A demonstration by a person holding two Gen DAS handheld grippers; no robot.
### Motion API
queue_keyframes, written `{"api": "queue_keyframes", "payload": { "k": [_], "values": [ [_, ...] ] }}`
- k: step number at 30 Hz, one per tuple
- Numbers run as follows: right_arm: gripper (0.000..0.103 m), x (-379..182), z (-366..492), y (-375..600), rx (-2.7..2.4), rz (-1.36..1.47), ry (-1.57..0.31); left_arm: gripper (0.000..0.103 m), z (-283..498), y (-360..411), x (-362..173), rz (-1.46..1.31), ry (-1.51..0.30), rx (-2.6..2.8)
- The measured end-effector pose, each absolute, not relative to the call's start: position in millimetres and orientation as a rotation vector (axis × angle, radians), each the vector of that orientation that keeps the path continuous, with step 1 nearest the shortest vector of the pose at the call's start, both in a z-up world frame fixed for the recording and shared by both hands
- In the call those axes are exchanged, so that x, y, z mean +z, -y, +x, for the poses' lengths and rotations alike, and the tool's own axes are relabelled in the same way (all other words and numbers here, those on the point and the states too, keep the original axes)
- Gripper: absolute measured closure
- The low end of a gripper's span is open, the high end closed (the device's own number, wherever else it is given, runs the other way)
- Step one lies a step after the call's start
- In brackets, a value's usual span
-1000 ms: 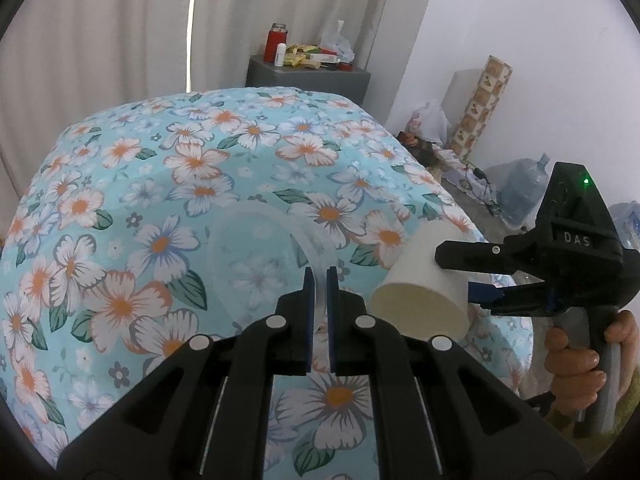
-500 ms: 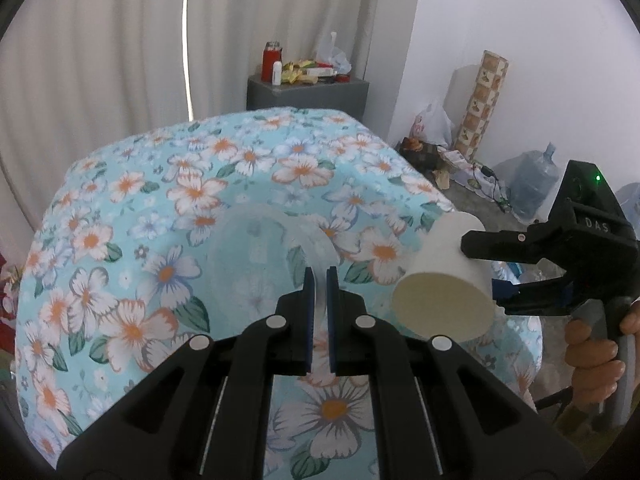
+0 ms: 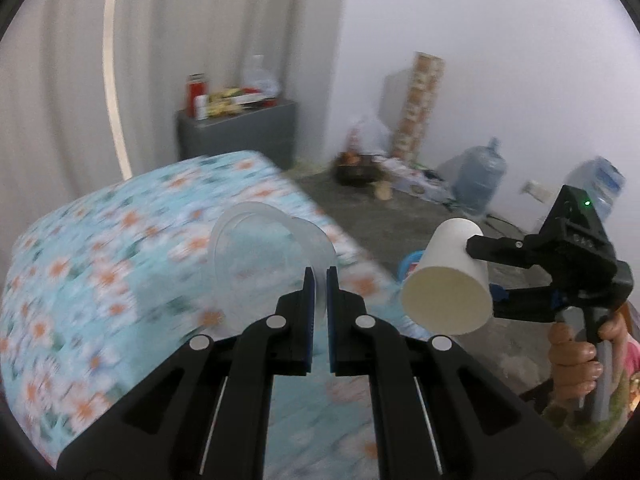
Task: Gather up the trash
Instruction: 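Carry both tools over the wastebasket and open them to drop lid and cup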
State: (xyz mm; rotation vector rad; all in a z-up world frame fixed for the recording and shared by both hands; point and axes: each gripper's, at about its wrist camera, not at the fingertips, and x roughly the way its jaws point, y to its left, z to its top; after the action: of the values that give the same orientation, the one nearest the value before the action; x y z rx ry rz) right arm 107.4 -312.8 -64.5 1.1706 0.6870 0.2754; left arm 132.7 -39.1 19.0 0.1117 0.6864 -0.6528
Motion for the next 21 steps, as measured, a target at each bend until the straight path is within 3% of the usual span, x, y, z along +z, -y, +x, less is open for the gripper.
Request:
{"api": "queue_keyframes", "payload": {
  "k": [5, 10, 21],
  "values": [
    [0.039, -60.8, 62.7, 392.4, 0.092, 1.182, -0.575, 0.099, 142.3, 120.5, 23.5, 0.145, -0.737, -0.835],
    [0.039, -66.7, 28.9, 472.0, -0.150, 1.138, -0.529, 0.099, 165.2, 234.0, 0.1, 0.165, -0.928, -1.013],
    [0.039, -144.1, 51.7, 578.4, -0.368, 1.119, -0.684, 0.099, 222.5, 433.7, -180.6, 0.213, -1.532, -0.956]
  ]
}}
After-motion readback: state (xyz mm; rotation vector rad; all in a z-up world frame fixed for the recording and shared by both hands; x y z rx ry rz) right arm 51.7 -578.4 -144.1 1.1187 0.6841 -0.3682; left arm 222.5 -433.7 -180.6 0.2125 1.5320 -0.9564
